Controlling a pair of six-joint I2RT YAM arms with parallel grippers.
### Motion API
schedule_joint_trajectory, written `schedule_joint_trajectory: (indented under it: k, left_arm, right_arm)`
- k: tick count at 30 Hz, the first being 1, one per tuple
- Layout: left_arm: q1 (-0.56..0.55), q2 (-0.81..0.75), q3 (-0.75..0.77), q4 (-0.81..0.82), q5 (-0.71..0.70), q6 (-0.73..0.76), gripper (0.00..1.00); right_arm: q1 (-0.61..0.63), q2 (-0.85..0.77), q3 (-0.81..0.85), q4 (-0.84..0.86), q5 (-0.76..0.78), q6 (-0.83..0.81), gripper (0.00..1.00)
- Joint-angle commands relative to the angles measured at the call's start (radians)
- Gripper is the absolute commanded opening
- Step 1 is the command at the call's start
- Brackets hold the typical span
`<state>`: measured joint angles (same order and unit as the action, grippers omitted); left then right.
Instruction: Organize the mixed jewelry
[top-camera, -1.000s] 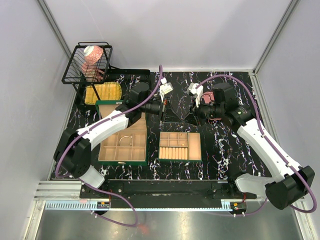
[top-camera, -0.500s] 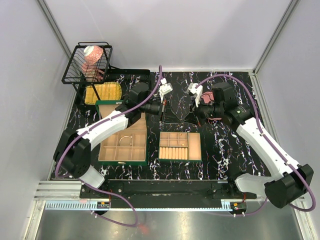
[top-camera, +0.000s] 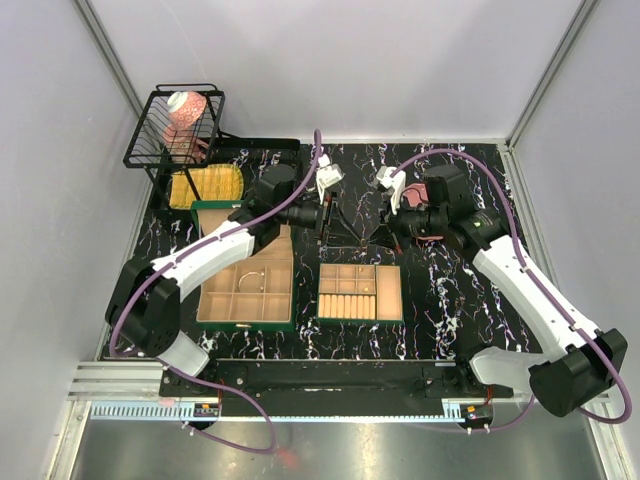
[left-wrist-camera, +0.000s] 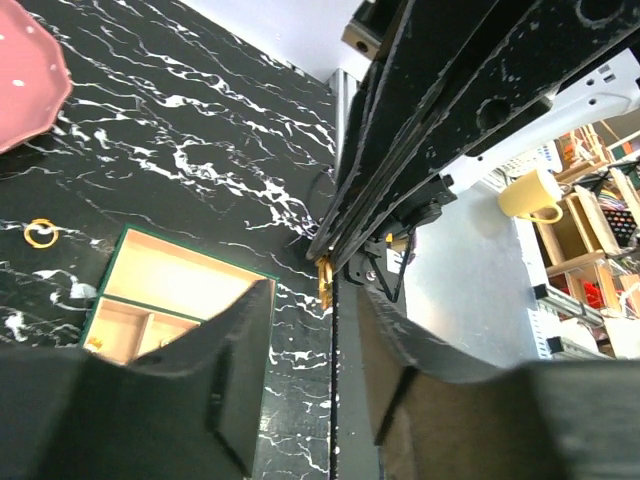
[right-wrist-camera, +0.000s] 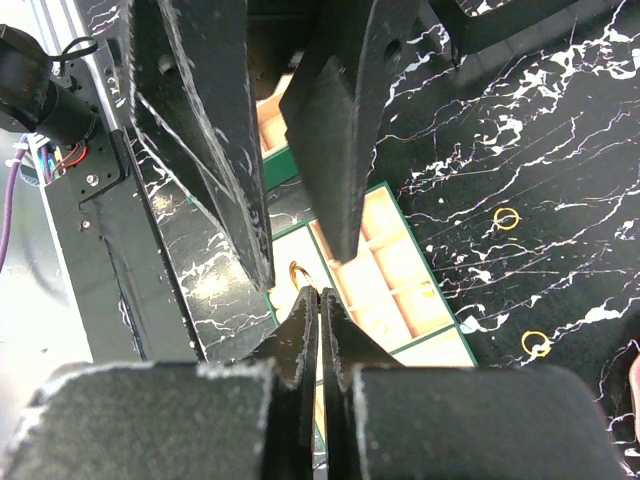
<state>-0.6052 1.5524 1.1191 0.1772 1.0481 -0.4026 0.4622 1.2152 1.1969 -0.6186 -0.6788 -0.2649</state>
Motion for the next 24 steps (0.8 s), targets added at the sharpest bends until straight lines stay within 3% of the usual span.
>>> schedule_joint_trajectory:
  k: [1,7,11,24]
  left_arm:
    - [0.035,-0.06,0.012,-0.005,-0.036,0.068,0.46]
    - [0.047,-0.087,0.036,-0.212,-0.126,0.269,0.52]
    - [0.048,-0.084,0.042,-0.369,-0.296,0.431,0.53]
    - [0.002,0.092,0.165,-0.582,-0.628,0.55,0.54]
  right_arm:
    - [0.004,-0.052,0.003,0.003,0.05,-0.002,0.0]
    - [0.004,-0.066,0.001,-0.01,0.148,-0.007,0.0]
    - [-0.002,-0.098,-0.022,0.002,0.254,-0.008,0.0]
    - [-0.102,-0.198,-0.111,0.051,0.518,0.006,0.0]
